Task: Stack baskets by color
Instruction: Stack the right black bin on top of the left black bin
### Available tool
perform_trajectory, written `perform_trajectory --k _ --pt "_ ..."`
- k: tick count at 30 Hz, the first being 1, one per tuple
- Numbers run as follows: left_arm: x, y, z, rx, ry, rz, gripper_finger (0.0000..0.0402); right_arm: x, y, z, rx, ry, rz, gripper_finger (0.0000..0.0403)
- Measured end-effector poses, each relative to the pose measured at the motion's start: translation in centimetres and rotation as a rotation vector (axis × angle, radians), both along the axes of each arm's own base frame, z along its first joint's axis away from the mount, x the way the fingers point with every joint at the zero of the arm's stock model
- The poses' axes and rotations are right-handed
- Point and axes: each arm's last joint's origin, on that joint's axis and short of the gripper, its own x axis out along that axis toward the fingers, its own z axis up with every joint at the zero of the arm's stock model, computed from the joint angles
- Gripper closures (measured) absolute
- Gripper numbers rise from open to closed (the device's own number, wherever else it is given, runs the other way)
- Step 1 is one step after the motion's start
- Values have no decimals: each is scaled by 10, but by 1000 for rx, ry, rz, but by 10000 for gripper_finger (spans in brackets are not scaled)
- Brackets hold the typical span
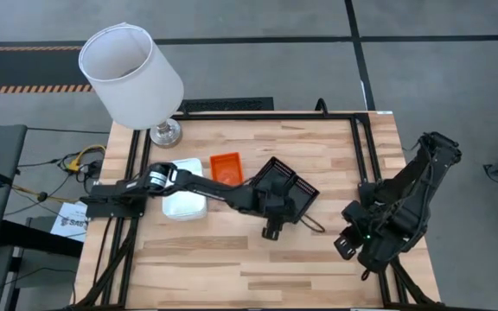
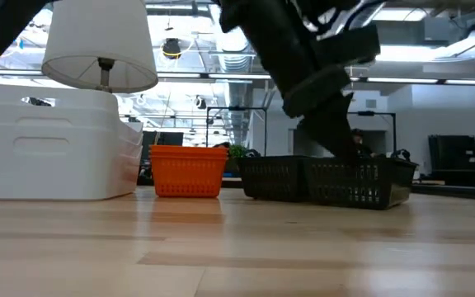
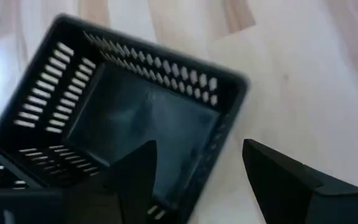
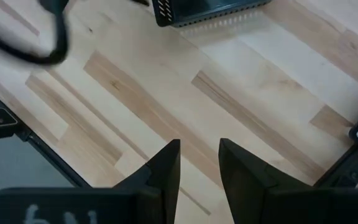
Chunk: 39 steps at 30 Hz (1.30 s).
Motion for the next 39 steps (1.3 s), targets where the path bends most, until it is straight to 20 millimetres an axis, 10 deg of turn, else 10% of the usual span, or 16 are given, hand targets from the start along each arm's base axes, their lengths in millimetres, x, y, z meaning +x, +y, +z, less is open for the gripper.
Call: perform_trajectory --k 21,31,39 --pt "4 11 -9 -141 40 -85 395 -1 1 0 -4 3 12 276" --pt "18 -19 68 -88 -167 -88 401 -1 1 0 5 3 -10 276" --pt "-7 22 102 251 11 331 401 -2 0 0 3 6 -10 276"
